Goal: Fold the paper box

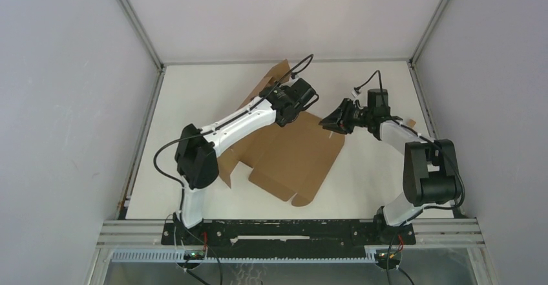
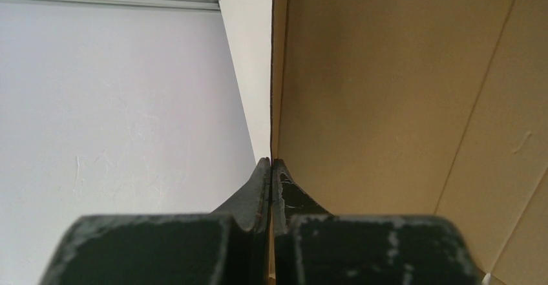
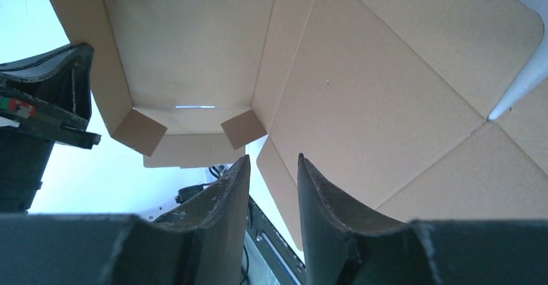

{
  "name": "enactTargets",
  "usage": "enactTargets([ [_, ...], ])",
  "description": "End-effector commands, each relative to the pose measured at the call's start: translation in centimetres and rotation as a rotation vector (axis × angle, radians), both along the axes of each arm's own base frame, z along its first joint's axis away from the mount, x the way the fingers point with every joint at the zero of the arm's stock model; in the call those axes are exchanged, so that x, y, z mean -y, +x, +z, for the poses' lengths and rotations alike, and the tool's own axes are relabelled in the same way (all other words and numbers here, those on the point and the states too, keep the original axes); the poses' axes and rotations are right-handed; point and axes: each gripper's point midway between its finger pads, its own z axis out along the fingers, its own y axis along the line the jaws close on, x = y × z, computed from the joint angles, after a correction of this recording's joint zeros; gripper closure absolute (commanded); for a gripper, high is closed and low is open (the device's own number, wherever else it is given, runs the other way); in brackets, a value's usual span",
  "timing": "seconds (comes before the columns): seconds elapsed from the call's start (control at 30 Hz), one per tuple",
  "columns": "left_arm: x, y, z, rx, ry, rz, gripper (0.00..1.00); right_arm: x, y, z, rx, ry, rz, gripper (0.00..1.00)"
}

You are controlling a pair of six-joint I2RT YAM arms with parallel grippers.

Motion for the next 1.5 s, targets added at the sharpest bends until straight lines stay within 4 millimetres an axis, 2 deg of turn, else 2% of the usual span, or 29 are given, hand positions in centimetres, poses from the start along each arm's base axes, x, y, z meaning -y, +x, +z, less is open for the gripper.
enactTargets([
  [0.0, 0.2, -0.9, 3.0, 0.112, -0.090, -0.008, 1.00, 0.4, -0.7, 2.5, 0.072, -0.012, 0.032, 0.58],
  [0.13, 0.6, -1.2, 2.6, 0.127, -0.091, -0.027, 1.00, 0.8, -0.1, 3.6, 0.074, 0.012, 0.020, 0.58],
  [0.3, 0.7, -1.5, 2.6, 0.140, -0.049, -0.040, 1.00, 0.6, 2.6, 5.5, 0.094, 0.074, -0.003, 0.57],
  [0.47, 0.1, -2.1, 3.8, 0.171, -0.012, -0.038, 1.00, 1.0, 7.3, 6.4, 0.127, 0.146, -0.058, 0.57],
  [0.67, -0.6, -2.6, 5.3, 0.212, 0.038, -0.025, 1.00, 0.7, 14.7, 4.5, 0.099, 0.271, -0.096, 0.58],
  [0.7, -0.6, -2.6, 5.3, 0.215, 0.048, -0.024, 1.00, 0.6, 16.2, 4.9, 0.117, 0.281, -0.094, 0.58],
  [0.83, -0.4, -2.7, 5.0, 0.210, 0.076, -0.029, 1.00, 0.6, 20.5, 3.9, 0.105, 0.311, -0.113, 0.58],
  [0.87, -0.4, -2.6, 4.8, 0.206, 0.078, -0.030, 1.00, 2.0, 21.9, 3.6, 0.107, 0.313, -0.144, 0.58],
  [0.9, -0.2, -2.6, 4.6, 0.205, 0.074, -0.032, 1.00, 2.2, 22.8, 2.8, 0.097, 0.319, -0.152, 0.58],
  [1.07, 0.6, -2.4, 3.3, 0.170, 0.036, -0.064, 1.00, 2.3, 26.6, 1.8, 0.103, 0.323, -0.166, 0.58],
  [1.2, 1.2, -2.2, 2.1, 0.131, 0.020, -0.093, 1.00, 2.0, 28.7, 0.6, 0.089, 0.334, -0.161, 0.58],
  [1.3, 2.0, -2.1, 1.1, 0.095, -0.015, -0.125, 1.00, 1.2, 29.4, 0.5, 0.099, 0.333, -0.137, 0.58],
  [1.37, 2.4, -2.1, 0.7, 0.078, -0.045, -0.141, 1.00, -1.0, 29.0, 0.6, 0.104, 0.325, -0.091, 0.58],
  [1.47, 2.7, -2.1, 0.5, 0.072, -0.067, -0.146, 1.00, -2.8, 28.1, 0.5, 0.101, 0.314, -0.052, 0.58],
])
